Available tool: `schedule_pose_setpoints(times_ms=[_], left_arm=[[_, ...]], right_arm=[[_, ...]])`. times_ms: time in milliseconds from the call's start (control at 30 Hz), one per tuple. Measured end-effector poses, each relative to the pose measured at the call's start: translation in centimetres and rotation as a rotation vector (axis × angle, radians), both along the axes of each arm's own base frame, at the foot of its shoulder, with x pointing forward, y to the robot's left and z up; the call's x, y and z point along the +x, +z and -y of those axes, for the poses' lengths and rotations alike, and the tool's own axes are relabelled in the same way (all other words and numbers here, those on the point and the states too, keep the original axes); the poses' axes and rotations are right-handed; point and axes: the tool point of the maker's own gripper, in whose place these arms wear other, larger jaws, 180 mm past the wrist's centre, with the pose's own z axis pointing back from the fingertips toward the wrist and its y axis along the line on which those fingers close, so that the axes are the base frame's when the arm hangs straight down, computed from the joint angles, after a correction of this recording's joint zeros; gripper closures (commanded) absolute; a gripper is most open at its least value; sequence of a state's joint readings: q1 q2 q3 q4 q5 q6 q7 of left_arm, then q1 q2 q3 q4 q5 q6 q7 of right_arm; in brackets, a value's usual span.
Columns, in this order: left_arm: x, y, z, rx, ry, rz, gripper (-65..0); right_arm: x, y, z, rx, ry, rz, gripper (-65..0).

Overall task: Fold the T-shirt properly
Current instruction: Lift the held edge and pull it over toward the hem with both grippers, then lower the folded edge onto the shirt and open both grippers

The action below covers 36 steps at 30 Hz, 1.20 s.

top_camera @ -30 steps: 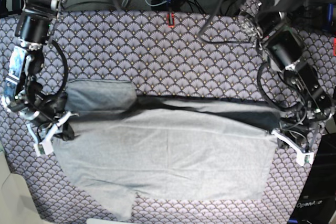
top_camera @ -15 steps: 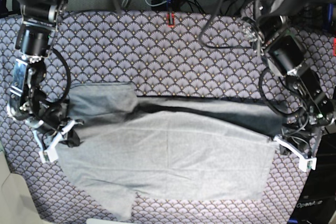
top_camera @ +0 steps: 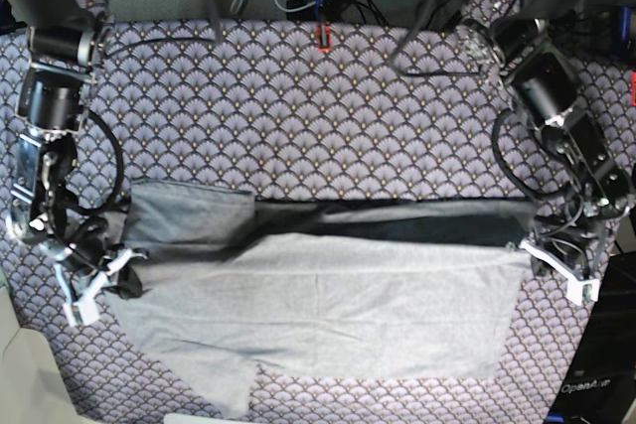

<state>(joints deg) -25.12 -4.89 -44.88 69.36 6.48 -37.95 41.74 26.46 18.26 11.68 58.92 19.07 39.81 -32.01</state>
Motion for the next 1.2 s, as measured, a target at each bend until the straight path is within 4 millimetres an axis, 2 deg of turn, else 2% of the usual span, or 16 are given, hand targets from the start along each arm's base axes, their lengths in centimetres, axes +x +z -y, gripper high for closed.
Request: schedule_pose_setpoints(times_ms=[100, 167, 267, 467, 667, 833, 933, 1067, 1200], left_arm=[[-0.1, -0.7, 0.3, -0.015, -0.005, -0.014, 0.0], [-0.1, -0.6, 0.3, -0.014, -0.005, -0.014, 0.0], [0.4, 0.1, 0.1, -0.008, 0.000, 0.036, 0.0], [1.3, 1.2, 0.3, -0.005, -0.005, 0.088, 0.0], [2.6, 3.7, -0.7, 0.015, 0.007, 0.138, 0.0], [3.2, 3.0, 0.0, -0.013, -0.010, 0.116, 0.0], [3.7, 3.4, -0.3, -0.015, -0.012, 0.123, 0.0], [3.7, 3.1, -0.8, -0.018, -0.005, 0.111, 0.0], [4.0, 2.9, 0.0, -0.002, -0.039, 0.095, 0.0]], right_arm=[[0.0, -0.4, -2.2, -0.017, 0.065, 0.000, -1.5], [0.0, -0.6, -2.8, -0.019, 0.080, -0.003, -1.5], [0.0, -1.1, -2.1, -0.079, 0.077, -0.014, -1.5], [0.2, -1.7, -2.9, -0.147, 0.093, 0.007, -1.5], [0.3, -1.8, -3.0, -0.166, 0.096, 0.003, -1.5], [1.1, -0.9, -2.9, -0.160, 0.091, 0.019, -1.5], [2.1, -0.5, -2.8, -0.140, 0.083, 0.021, -1.5], [2.3, -1.5, -2.4, -0.116, 0.069, -0.002, -1.5], [2.1, -1.8, -2.1, -0.114, 0.065, -0.002, -1.5]])
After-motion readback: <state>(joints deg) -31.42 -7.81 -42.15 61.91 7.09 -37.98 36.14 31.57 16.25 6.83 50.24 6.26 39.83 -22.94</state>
